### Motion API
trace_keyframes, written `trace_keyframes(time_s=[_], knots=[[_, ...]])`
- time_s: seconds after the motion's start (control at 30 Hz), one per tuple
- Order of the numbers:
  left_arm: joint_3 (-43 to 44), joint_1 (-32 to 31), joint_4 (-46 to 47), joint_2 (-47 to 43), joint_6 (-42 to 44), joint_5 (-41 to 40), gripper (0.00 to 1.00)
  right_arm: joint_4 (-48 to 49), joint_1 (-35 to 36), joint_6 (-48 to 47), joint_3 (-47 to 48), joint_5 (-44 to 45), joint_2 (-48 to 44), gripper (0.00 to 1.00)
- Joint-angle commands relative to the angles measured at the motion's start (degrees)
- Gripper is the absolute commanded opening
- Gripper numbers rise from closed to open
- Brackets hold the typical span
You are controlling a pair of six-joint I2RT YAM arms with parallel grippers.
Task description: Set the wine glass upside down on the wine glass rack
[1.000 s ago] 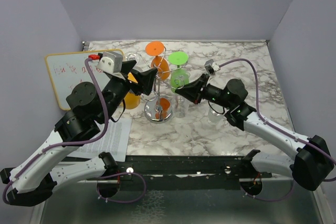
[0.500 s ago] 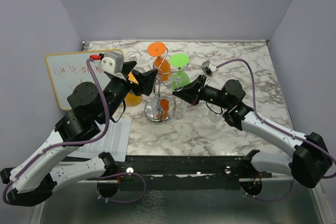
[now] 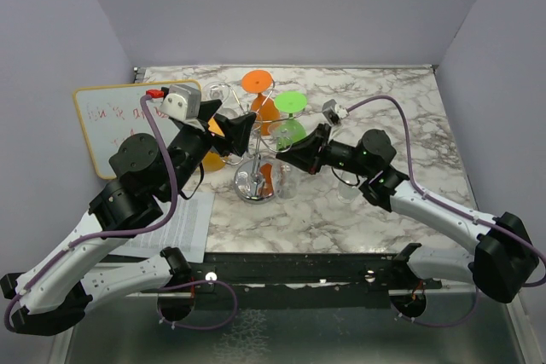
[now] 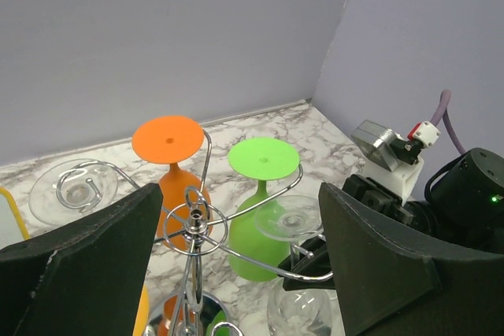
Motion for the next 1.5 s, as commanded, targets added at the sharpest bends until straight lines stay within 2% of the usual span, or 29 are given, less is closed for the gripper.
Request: trace_keyframes(time_s=[0.0, 0.43, 0.9, 1.3, 1.47], knots=[[-0.82, -0.11, -0.27, -0.48, 0.16, -0.83, 0.81, 6.29, 1.07, -1.13, 1.49, 0.68, -1.44, 0.01], [-1.08, -0.07, -0.27, -0.26, 0.23, -0.91, 0.82, 13.38, 1.99, -4.11, -4.13, 6.85, -5.0, 0.01], [-1.19, -0.12, -0.4, -0.31, 0.23, -1.09, 0.82, 10.41, 2.0, -6.72, -0.86, 4.42, -1.74, 0.01], [-1.34, -0.07, -0.53, -0.61, 0.56, -1.62, 0.82, 8.77, 2.39, -5.84, 1.89, -4.29, 2.38, 0.01], [-1.34, -0.1, -0.52, -0.38, 0.76, -1.67, 0.82, 4.81, 2.9, -6.93, 3.95, -8.57, 2.9, 0.01]])
